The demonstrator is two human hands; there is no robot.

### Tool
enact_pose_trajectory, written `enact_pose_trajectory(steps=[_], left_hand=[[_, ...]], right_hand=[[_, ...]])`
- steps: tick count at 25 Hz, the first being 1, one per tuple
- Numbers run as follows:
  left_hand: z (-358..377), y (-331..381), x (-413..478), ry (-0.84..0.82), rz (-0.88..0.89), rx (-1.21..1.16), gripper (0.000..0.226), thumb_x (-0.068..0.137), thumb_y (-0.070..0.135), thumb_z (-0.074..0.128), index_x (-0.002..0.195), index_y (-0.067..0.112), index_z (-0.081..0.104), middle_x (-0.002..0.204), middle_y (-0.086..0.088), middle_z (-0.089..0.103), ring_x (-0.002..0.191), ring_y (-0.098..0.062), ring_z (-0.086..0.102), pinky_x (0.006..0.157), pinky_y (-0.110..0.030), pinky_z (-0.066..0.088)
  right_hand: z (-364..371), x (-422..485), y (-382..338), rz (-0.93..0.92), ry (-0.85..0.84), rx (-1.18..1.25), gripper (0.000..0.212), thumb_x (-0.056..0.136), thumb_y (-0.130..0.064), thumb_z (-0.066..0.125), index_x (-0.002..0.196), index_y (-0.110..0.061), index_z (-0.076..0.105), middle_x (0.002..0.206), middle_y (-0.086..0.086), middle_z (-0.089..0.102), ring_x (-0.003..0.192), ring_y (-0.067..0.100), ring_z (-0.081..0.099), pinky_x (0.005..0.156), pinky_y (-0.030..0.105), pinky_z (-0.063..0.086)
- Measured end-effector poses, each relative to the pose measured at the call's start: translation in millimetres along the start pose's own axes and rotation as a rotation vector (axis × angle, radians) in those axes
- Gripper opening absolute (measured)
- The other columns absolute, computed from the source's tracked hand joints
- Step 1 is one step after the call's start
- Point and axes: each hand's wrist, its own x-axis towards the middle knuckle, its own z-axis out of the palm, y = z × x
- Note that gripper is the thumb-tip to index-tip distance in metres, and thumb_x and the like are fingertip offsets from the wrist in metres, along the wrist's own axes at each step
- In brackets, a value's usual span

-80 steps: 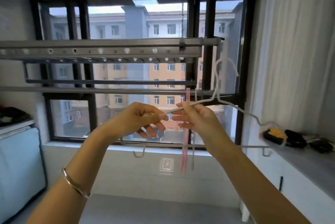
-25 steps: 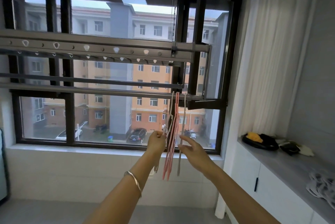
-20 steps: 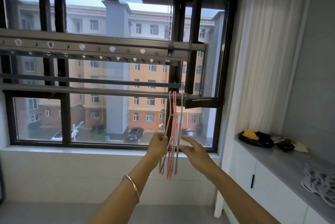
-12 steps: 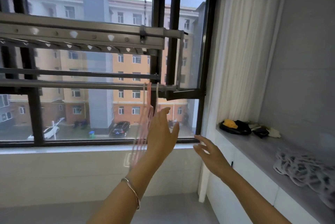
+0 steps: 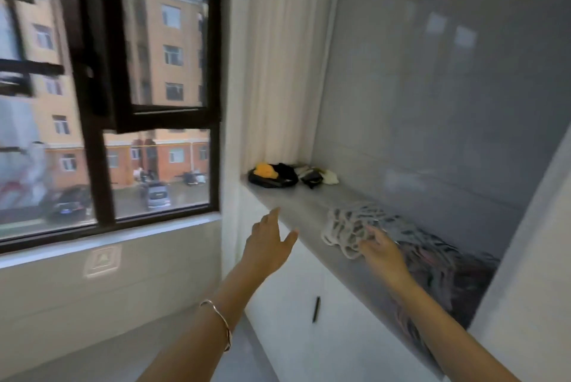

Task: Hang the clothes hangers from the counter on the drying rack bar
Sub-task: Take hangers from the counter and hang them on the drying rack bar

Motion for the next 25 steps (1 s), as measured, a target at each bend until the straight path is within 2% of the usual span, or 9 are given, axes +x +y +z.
enact_pose_trajectory(steps=[4, 7, 9, 12, 15, 17, 19, 23, 25], left_hand=[[82, 16, 69, -0.192, 0.071, -0.041, 0.064, 0.095, 0.041, 0.046, 0.148, 0.020, 0.017, 0.150, -0.004, 0.031, 0.134, -0.025, 0.032, 0.106, -0.037, 0.035], [142, 28, 124, -0.376, 0.163, -0.056, 0.064, 0.094, 0.040, 0.048, 0.147, 0.017, 0.021, 0.150, -0.005, 0.031, 0.132, -0.027, 0.037, 0.106, -0.041, 0.036], [179, 37, 152, -0.497, 0.228, -0.049, 0.065, 0.094, 0.039, 0.048, 0.148, 0.016, 0.020, 0.153, -0.006, 0.028, 0.135, -0.027, 0.035, 0.108, -0.042, 0.034], [224, 52, 181, -0.637, 0.326, -0.017, 0.064, 0.095, 0.038, 0.047, 0.148, 0.014, 0.018, 0.154, -0.007, 0.024, 0.139, -0.026, 0.028, 0.110, -0.039, 0.031], [256, 61, 195, -0.744, 0.399, -0.033, 0.059, 0.095, 0.035, 0.048, 0.145, 0.014, 0.025, 0.148, -0.010, 0.033, 0.131, -0.030, 0.039, 0.104, -0.039, 0.038], [272, 65, 198, -0.799, 0.423, -0.060, 0.056, 0.095, 0.033, 0.049, 0.144, 0.014, 0.027, 0.144, -0.012, 0.038, 0.125, -0.031, 0.044, 0.100, -0.038, 0.041], [282, 65, 198, -0.837, 0.435, -0.061, 0.057, 0.096, 0.033, 0.048, 0.145, 0.015, 0.025, 0.146, -0.012, 0.035, 0.131, -0.030, 0.039, 0.103, -0.038, 0.038], [285, 65, 204, -0.869, 0.432, -0.072, 0.060, 0.096, 0.034, 0.048, 0.147, 0.016, 0.022, 0.150, -0.010, 0.030, 0.136, -0.028, 0.033, 0.107, -0.037, 0.034], [278, 66, 207, -0.838, 0.416, -0.115, 0.058, 0.096, 0.032, 0.048, 0.146, 0.016, 0.024, 0.149, -0.009, 0.033, 0.134, -0.027, 0.035, 0.106, -0.036, 0.034]], right_hand=[[-35, 35, 53, 0.132, 0.186, -0.018, 0.035, 0.095, -0.014, 0.049, 0.127, -0.003, 0.048, 0.130, 0.016, 0.053, 0.111, 0.027, 0.053, 0.083, 0.032, 0.041], [-38, 59, 91, 0.175, 0.393, -0.020, 0.033, 0.091, -0.012, 0.056, 0.123, -0.007, 0.051, 0.125, 0.010, 0.055, 0.114, 0.023, 0.052, 0.087, 0.027, 0.040], [-41, 74, 118, 0.206, 0.515, -0.063, 0.037, 0.088, -0.011, 0.057, 0.124, -0.007, 0.052, 0.126, 0.009, 0.056, 0.117, 0.023, 0.052, 0.095, 0.031, 0.042], [-53, 89, 150, 0.444, 0.695, -0.070, 0.054, 0.083, -0.021, 0.059, 0.133, -0.008, 0.044, 0.134, 0.018, 0.050, 0.111, 0.027, 0.053, 0.091, 0.036, 0.042], [-57, 91, 180, 0.637, 0.817, -0.124, 0.048, 0.090, -0.013, 0.054, 0.134, 0.002, 0.041, 0.134, 0.023, 0.048, 0.119, 0.036, 0.049, 0.095, 0.038, 0.040], [-57, 89, 198, 0.693, 0.853, -0.148, 0.037, 0.090, -0.011, 0.053, 0.123, 0.007, 0.050, 0.121, 0.027, 0.056, 0.107, 0.037, 0.055, 0.083, 0.035, 0.041], [-59, 87, 210, 0.706, 0.848, -0.181, 0.027, 0.090, -0.011, 0.053, 0.106, 0.009, 0.060, 0.096, 0.027, 0.063, 0.082, 0.030, 0.056, 0.068, 0.029, 0.036], [-59, 84, 212, 0.626, 0.969, -0.207, 0.022, 0.091, -0.007, 0.053, 0.089, 0.011, 0.066, 0.083, 0.027, 0.067, 0.075, 0.029, 0.058, 0.064, 0.026, 0.033], [-61, 88, 202, 0.555, 1.034, -0.221, 0.025, 0.092, -0.007, 0.051, 0.076, 0.009, 0.062, 0.073, 0.029, 0.061, 0.069, 0.024, 0.051, 0.063, 0.026, 0.031]])
